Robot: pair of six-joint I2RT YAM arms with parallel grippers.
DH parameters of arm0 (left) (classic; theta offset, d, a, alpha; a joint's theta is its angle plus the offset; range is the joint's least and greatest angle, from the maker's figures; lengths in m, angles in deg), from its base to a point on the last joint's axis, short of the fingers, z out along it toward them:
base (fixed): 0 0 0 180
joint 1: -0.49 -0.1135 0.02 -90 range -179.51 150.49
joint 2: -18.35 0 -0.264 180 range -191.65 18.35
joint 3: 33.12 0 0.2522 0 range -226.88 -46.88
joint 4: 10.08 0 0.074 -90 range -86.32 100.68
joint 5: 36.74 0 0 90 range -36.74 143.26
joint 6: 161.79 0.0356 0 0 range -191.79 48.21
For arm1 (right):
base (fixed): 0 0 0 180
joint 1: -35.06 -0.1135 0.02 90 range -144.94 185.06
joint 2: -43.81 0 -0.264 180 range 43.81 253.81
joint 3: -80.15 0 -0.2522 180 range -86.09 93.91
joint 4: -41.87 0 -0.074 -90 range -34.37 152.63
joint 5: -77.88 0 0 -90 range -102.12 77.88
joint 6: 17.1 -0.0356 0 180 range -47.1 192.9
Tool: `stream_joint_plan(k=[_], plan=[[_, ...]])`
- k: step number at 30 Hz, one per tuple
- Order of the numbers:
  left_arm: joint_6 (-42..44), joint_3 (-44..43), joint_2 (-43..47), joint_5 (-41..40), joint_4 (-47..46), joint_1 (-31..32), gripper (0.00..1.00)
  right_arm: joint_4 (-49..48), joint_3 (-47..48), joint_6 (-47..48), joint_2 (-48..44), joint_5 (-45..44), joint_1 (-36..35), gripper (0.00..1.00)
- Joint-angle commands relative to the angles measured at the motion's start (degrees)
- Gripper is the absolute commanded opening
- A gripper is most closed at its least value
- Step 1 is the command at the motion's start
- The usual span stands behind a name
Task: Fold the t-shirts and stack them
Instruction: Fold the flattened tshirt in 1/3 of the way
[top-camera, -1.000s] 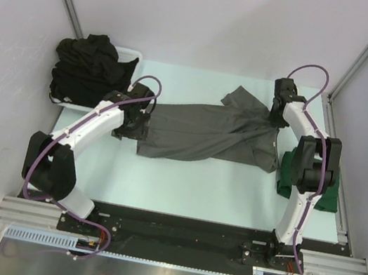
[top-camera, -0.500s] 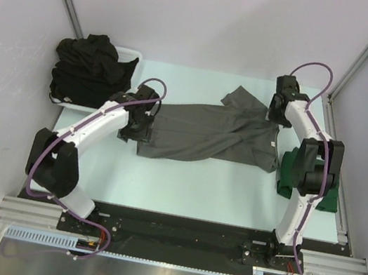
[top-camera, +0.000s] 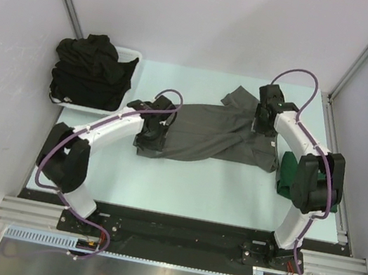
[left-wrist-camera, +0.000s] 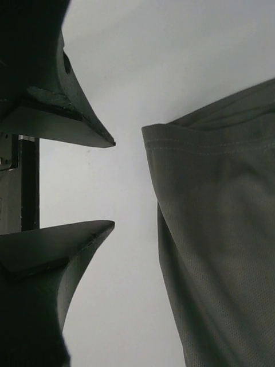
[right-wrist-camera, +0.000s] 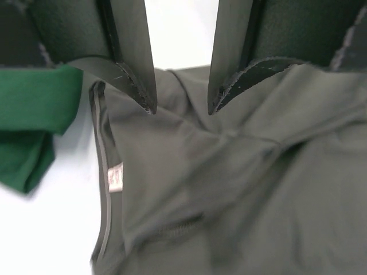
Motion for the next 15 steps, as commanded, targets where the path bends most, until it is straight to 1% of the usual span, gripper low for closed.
stream_joint_plan(k=[1,3,4,5,6,7,8,9,10,11,15], plan=[[-1.92,-0.36,-1.2,1.03,-2.09,1.01,0.57,0.51,-3.26,-0.56,-3.41,0.76,0.0,0.43],[-2.01,-0.36,-1.99,1.56,-2.96,1.1,0.48,0.16,-4.58,-0.56,-4.2,1.02,0.0,0.39],[-1.93,-0.45,-2.26,1.65,-3.4,1.1,0.42,0.07,-4.93,-0.47,-4.38,1.03,0.0,0.32],[-1.93,-0.53,-2.7,1.65,-3.67,1.1,0.29,0.16,-5.28,-0.3,-4.55,0.94,0.0,0.28],[-1.93,-0.97,-3.48,2.0,-3.85,1.1,0.22,0.07,-5.63,-0.29,-4.64,0.85,0.09,0.24],[-2.01,-1.32,-3.93,2.17,-4.2,1.1,0.15,0.16,-5.81,-0.38,-4.64,0.85,0.09,0.19],[-1.93,-1.76,-4.37,2.35,-4.29,1.1,0.02,0.34,-5.9,-0.47,-4.73,0.76,0.09,0.13],[-1.93,-2.72,-4.72,2.53,-4.29,1.1,0.0,0.51,-5.99,-0.38,-4.73,0.76,0.17,0.1],[-1.93,-3.17,-5.59,2.53,-4.46,1.1,0.0,0.77,-5.99,-0.56,-4.99,0.85,0.09,0.04],[-1.93,-3.52,-5.86,2.61,-4.55,1.1,0.0,0.95,-6.16,-0.64,-5.17,0.85,0.09,0.01],[-1.75,-4.75,-7.18,2.62,-4.9,1.1,0.0,1.13,-7.65,-0.82,-5.96,1.2,0.0,0.0]])
